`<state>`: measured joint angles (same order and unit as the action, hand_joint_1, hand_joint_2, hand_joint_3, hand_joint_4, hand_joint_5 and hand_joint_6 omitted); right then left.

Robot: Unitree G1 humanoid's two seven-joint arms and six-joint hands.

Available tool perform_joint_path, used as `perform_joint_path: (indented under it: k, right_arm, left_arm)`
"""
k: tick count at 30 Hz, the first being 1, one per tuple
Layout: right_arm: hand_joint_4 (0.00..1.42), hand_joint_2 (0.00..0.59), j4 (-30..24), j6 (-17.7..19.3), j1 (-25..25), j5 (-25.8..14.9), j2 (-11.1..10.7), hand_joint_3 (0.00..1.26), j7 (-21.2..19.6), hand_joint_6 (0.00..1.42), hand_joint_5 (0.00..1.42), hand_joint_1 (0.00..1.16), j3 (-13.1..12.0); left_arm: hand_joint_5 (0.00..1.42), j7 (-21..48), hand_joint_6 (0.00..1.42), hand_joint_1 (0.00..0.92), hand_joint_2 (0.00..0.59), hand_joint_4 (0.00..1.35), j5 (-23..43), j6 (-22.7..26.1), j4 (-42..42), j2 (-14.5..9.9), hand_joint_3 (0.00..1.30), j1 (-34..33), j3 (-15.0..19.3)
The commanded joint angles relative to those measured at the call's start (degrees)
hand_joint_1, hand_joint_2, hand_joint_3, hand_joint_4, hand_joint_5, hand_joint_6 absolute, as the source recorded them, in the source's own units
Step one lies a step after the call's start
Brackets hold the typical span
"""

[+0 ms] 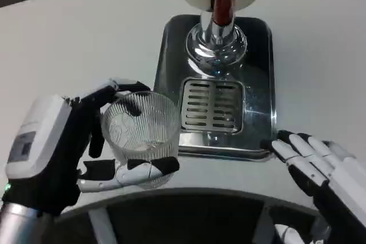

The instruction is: Grasp the cup under the faucet to collect the drink, then remove the cup.

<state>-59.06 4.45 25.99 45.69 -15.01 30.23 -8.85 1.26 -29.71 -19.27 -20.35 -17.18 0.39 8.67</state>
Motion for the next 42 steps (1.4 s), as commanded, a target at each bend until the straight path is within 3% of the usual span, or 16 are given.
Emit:
perform_joint_path:
  k: [1,6,15,28,42]
  right_arm:
    - [0.00,0.545,-0.9,3.7,3.5,-5.3,0.5,0.08,-1.3,0.00,0.00,0.38,-6.3]
    - [0.00,0.545,-0.9,6.8,5.7,-9.9,1.0,0.08,-1.4,0.00,0.00,0.38,-11.6]
    - [0.00,0.545,-0.9,8.5,7.7,-15.0,0.8,0.08,-0.6,0.00,0.00,0.38,-17.3]
    - [0.00,0.545,-0.9,8.9,8.5,-17.9,0.4,0.08,0.2,0.00,0.00,0.38,-20.5]
    - [0.00,0.536,-0.9,7.5,8.0,-19.2,-0.3,0.08,1.1,0.00,0.00,0.37,-22.2]
  left_arm:
    - [1.27,-3.0,1.42,0.592,0.000,1.09,-2.0,0.8,4.8,-0.4,0.97,-5.7,-1.7]
    - [1.27,-5.4,1.42,0.592,0.000,1.09,-4.7,1.8,10.8,-0.5,0.97,-11.4,-4.2]
    - [1.27,-10.5,1.42,0.592,0.000,1.09,-8.1,4.2,24.5,-1.1,0.97,-21.7,-8.5]
    - [1.27,-19.8,1.42,0.592,0.000,1.09,-10.1,3.6,43.0,-1.2,0.97,-34.8,-15.6]
    - [1.22,-24.0,1.42,0.592,0.003,1.03,-10.6,0.8,52.5,-1.2,0.94,-41.2,-23.3]
